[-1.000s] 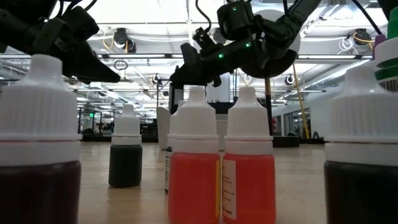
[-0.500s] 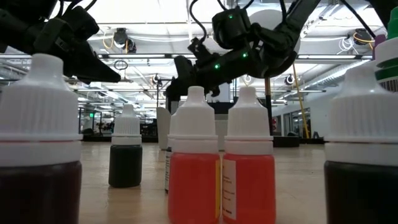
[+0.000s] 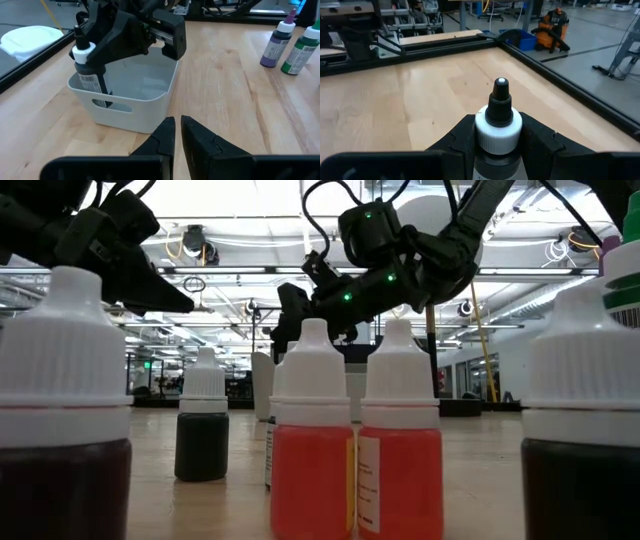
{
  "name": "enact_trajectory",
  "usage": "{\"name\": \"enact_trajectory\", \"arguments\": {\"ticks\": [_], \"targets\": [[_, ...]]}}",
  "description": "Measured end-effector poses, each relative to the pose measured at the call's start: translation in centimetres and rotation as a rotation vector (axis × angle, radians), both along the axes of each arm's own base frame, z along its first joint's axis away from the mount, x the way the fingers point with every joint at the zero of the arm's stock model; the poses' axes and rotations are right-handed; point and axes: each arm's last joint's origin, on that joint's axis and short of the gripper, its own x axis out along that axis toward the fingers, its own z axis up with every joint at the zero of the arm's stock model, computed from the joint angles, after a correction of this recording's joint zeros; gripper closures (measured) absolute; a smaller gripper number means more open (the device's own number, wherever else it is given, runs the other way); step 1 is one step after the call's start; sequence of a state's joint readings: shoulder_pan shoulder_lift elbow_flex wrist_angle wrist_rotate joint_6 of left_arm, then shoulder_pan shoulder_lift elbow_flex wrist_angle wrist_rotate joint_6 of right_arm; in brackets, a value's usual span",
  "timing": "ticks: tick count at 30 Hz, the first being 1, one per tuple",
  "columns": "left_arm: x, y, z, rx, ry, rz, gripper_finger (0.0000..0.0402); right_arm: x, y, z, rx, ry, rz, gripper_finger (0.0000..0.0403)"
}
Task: Pick & Place food coloring
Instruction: Put the large black food coloring bottle into the gray bin
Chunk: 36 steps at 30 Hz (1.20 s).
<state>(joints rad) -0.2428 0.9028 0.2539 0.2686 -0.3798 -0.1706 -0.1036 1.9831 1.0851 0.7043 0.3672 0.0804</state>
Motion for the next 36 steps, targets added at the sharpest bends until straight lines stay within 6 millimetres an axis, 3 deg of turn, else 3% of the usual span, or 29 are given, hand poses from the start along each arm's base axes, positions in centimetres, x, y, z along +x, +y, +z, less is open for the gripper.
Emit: {"name": "enact_trajectory", "arguments": {"ticks": [17,27,36], "targets": [[0.1,0.0,0.2,-0.002,-0.026,-0.001,0.0362,0.0,-0.1,0.2,0.0,-0.041,0.073,0.0296],[0.1,0.0,0.3,0.004,-0.026,-0.002,0.0362,-1.9,-1.1,-0.9,-0.002,-0.126,0.093,0.0296],[0.1,0.0,0.3,0.008,-0.032,0.011,0.0362,-2.3,-1.0,-1.5,-0.049,-0.074,0.1,0.0296]]}}
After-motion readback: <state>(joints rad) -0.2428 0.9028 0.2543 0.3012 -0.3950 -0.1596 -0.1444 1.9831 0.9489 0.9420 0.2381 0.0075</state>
